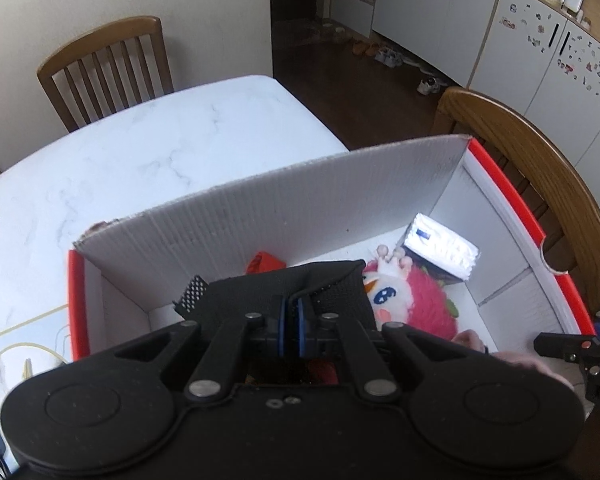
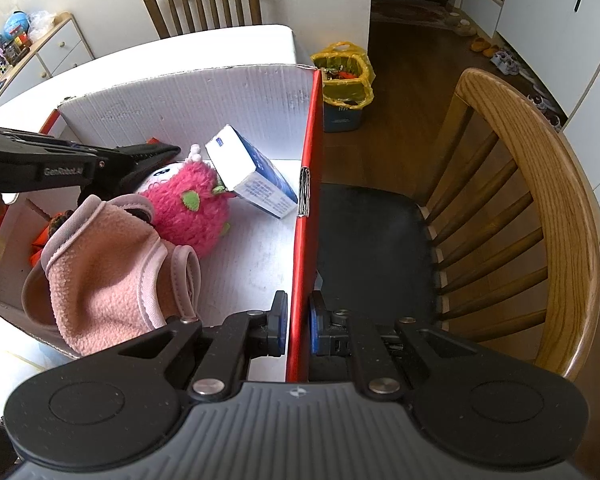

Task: Organize objects
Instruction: 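Carry the black glove with the left gripper over the box, then lower the glove into the box and open the left gripper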

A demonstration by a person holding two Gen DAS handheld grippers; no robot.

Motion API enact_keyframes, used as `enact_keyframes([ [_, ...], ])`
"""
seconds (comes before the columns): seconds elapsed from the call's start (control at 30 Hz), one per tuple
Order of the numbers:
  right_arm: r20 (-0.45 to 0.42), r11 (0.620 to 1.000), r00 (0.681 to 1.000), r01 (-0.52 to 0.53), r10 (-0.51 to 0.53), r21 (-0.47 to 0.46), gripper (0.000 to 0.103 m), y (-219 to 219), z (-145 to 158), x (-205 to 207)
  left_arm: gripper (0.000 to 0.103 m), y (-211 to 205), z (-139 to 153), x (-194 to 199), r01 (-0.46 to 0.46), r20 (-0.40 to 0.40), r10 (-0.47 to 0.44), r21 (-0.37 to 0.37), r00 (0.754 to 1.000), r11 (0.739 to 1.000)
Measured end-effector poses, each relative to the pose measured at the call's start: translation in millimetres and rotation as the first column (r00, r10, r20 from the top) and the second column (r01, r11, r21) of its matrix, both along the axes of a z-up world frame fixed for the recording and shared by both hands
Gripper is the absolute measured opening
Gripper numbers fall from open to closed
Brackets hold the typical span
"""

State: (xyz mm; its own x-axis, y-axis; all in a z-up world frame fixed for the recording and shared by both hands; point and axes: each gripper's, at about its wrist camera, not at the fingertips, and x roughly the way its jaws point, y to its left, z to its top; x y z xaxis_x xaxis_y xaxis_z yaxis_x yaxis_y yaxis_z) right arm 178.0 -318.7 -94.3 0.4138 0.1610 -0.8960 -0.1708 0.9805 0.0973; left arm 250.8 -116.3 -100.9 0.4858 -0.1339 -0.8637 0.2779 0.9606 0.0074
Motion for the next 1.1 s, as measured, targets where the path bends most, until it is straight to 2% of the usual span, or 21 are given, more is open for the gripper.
enact_keyframes([
  [0.2,-0.001,1.000,1.000,-0.003,0.003,-0.001,0.010,0.9,-0.1,0.6,0.009,4.8,-3.5,1.9,0.000,-0.038,0.000,-0.019,0.999,1.000],
  [0.5,-0.002,1.000,1.000,-0.002,0.002,0.001,0.010,1.2,-0.3,1.2,0.023,14.3,1.5,-0.1,-0.019,-0.048,0.017,-0.050,0.999,0.999],
  [0.83,-0.004,1.000,1.000,-0.006,0.006,-0.002,0.011,1.1,0.1,0.0,0.044,24.1,19.3,-12.8,-0.014,-0.012,0.013,-0.099,1.000,0.995],
  [1.1,-0.004,1.000,1.000,-0.012,0.012,-0.014,0.011,1.9,-0.1,0.0,0.048,33.1,40.8,-24.2,-0.023,0.031,0.027,-0.131,0.999,0.991],
])
